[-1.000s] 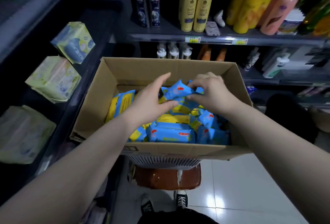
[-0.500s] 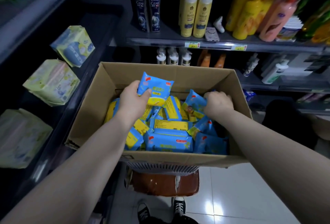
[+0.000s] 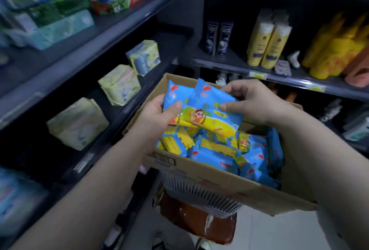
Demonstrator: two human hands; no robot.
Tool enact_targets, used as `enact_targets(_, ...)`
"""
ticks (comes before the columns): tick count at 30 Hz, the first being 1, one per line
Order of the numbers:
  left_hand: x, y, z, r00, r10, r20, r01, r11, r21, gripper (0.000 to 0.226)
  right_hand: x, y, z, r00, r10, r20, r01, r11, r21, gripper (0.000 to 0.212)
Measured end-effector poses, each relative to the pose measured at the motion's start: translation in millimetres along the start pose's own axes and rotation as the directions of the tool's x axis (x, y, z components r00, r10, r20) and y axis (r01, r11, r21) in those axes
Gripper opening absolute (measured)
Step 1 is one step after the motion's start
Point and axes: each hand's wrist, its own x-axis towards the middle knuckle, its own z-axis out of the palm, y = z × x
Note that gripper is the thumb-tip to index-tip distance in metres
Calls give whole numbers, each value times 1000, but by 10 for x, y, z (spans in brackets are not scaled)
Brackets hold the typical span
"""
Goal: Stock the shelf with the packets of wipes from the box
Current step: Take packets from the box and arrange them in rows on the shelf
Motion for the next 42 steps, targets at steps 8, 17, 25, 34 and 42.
enact_targets(8, -759, 37, -626, 959, 19, -282, -32, 999, -39, 30, 170, -537, 829, 979, -197, 49, 199, 978, -55, 16)
enact_targets(17, -2056, 358, -1545, 822, 161, -546, -227, 972, -55, 10, -44, -1506, 1897, 861, -437, 261, 435, 898, 69, 9)
enact_targets(25, -3824, 603, -2553, 646, 225, -729, -268, 962, 59, 18, -724, -2503, 3213, 727, -562, 394, 517, 826, 223, 7)
enact_targets(34, -5287, 687, -3376, 433, 267, -861, -254, 953, 167, 19, -1222, -3278, 4411, 628, -636, 448, 568, 768, 294, 16)
enact_targets(42, -6022, 749, -4282, 204, 333, -921, -169, 938, 302, 16, -1264, -4090, 5292, 516, -700, 493, 718, 667, 197, 12)
